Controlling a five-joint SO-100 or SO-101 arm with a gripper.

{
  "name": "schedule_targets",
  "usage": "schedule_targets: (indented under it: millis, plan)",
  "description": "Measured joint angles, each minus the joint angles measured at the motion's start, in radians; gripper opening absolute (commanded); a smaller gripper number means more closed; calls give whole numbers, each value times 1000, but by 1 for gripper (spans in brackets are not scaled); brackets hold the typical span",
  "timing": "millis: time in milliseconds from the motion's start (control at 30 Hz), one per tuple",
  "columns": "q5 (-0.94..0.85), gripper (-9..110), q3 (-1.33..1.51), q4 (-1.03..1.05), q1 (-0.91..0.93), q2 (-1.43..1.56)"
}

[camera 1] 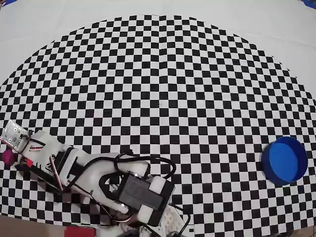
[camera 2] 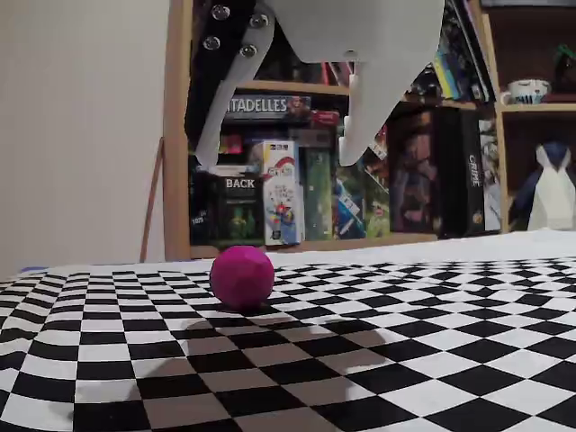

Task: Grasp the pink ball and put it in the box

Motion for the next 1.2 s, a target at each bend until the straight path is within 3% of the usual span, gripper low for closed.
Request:
schedule_targets:
  millis: [1200]
  plan:
    - [0, 27, -224, 3, -18, -273]
